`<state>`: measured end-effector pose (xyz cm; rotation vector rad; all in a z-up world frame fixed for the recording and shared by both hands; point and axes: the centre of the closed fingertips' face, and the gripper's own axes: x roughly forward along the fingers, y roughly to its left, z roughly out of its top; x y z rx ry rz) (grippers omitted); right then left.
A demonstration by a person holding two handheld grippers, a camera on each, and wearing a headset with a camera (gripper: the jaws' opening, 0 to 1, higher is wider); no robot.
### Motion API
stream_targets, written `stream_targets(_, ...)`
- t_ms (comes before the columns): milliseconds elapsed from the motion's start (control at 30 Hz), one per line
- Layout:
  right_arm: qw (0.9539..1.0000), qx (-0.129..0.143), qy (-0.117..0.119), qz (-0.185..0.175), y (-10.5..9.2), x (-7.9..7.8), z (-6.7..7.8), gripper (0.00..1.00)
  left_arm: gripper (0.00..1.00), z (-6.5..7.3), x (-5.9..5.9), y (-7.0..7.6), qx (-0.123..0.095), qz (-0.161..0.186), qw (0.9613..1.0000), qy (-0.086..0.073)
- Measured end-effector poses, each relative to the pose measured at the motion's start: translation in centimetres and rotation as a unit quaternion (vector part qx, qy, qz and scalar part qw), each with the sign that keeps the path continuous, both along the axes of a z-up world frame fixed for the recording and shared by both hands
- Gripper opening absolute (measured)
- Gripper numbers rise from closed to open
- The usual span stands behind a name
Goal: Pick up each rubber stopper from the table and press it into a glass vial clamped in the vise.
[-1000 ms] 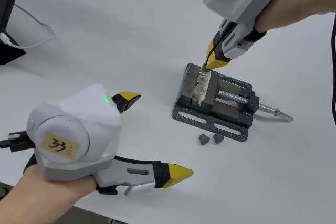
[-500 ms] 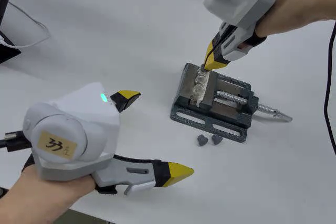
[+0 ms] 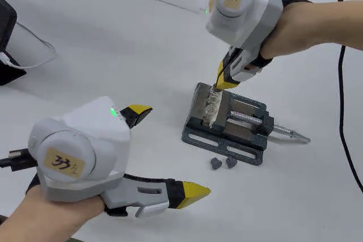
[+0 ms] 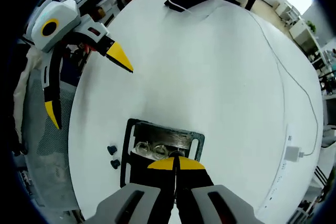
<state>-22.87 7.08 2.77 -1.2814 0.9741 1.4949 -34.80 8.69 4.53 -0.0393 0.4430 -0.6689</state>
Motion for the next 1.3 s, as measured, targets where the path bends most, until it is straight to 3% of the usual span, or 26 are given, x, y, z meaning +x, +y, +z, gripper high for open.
stream_targets(33, 0.9996, 0.007, 0.008, -0.025, 0.0, 0.0, 0.0, 0.0, 0.95, 0.3, 0.0, 0.0, -0.002, 0.0, 1.0, -0.002)
stream_targets(133, 0.9998, 0.014, 0.001, -0.013, -0.2, 0.1, -0.1, 0.0, 0.95, 0.9, -0.1, -0.1, -0.003, 0.001, 1.0, -0.004)
stream_targets(400, 0.999, 0.03, -0.002, -0.033, -0.2, 0.1, 0.1, 0.0, 0.95, 2.0, -0.6, -0.2, 0.008, -0.006, 0.9999, -0.011)
stream_targets(867, 0.9971, 0.068, -0.014, -0.03, -0.2, 0.2, 0.2, 0.0, 0.95, 2.4, -0.6, -0.1, 0.018, -0.009, 0.9996, -0.021)
stream_targets(967, 0.996, 0.077, -0.014, -0.043, -0.4, 0.6, 0.4, 0.09, 0.95, 2.4, -0.6, 0.1, 0.019, -0.008, 0.9996, -0.02)
stream_targets(1067, 0.9948, 0.09, 0.0, -0.049, -0.8, 0.2, 0.6, 0.28, 0.96, 2.3, -0.6, 0.2, 0.019, -0.007, 0.9996, -0.02)
stream_targets(1300, 0.9894, 0.127, 0.004, -0.07, -1.4, -0.2, 1.0, 0.54, 0.96, 2.2, -0.4, 0.7, 0.022, -0.004, 0.9996, -0.02)
